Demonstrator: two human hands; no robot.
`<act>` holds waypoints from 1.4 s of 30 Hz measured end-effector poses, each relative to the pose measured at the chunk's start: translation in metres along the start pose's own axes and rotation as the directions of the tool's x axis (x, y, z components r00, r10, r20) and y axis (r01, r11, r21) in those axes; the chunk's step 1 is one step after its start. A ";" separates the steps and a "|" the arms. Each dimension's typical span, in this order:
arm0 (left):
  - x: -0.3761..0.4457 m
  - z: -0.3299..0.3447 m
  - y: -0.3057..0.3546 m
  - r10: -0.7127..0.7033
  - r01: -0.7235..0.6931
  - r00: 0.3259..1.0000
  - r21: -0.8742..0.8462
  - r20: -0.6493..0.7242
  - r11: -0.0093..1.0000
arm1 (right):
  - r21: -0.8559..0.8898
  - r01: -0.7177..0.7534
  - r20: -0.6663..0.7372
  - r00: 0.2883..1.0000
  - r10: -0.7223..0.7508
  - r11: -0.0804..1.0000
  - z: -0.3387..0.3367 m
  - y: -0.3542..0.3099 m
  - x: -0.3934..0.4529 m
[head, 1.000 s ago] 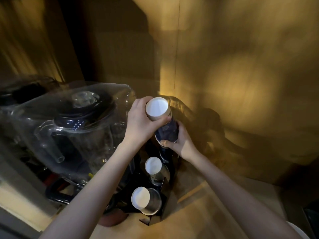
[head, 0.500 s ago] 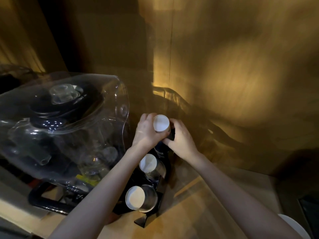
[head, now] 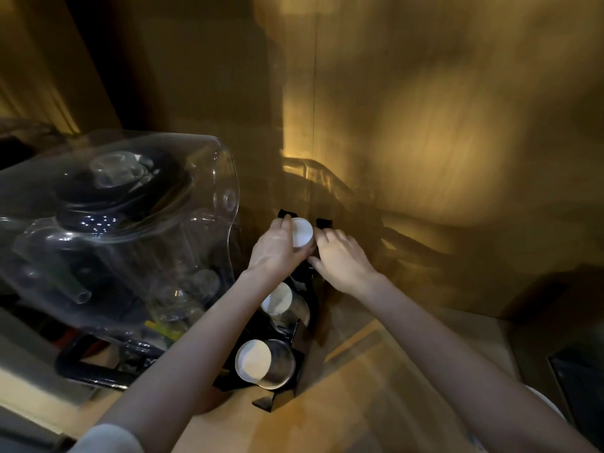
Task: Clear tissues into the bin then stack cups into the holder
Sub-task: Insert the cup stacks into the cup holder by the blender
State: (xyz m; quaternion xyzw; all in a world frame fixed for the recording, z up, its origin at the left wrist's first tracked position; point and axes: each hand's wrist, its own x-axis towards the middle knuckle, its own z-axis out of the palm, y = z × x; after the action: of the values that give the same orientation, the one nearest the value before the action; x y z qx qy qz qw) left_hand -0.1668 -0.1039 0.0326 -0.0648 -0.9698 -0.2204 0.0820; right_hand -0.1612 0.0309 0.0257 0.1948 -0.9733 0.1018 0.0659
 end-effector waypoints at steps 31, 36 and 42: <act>-0.126 0.186 0.194 0.479 -0.494 0.658 -0.148 0.581 0.857 | 0.106 -0.782 0.261 0.618 0.741 0.615 0.007 0.174 -0.313; -0.145 0.204 0.204 0.405 -0.218 0.630 -0.349 0.663 0.911 | 0.180 -0.849 0.302 0.529 0.793 0.497 0.019 0.179 -0.324; -0.140 0.206 0.200 0.250 0.091 0.618 -0.384 0.745 0.919 | 0.464 -0.819 0.348 0.520 0.780 0.338 0.022 0.183 -0.316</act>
State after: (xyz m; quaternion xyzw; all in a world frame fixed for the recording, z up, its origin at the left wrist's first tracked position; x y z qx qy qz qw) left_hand -0.0242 0.1528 -0.0933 -0.2126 -0.8408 -0.3519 -0.3521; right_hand 0.0545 0.3071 -0.0799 -0.2935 -0.8622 0.4040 -0.0860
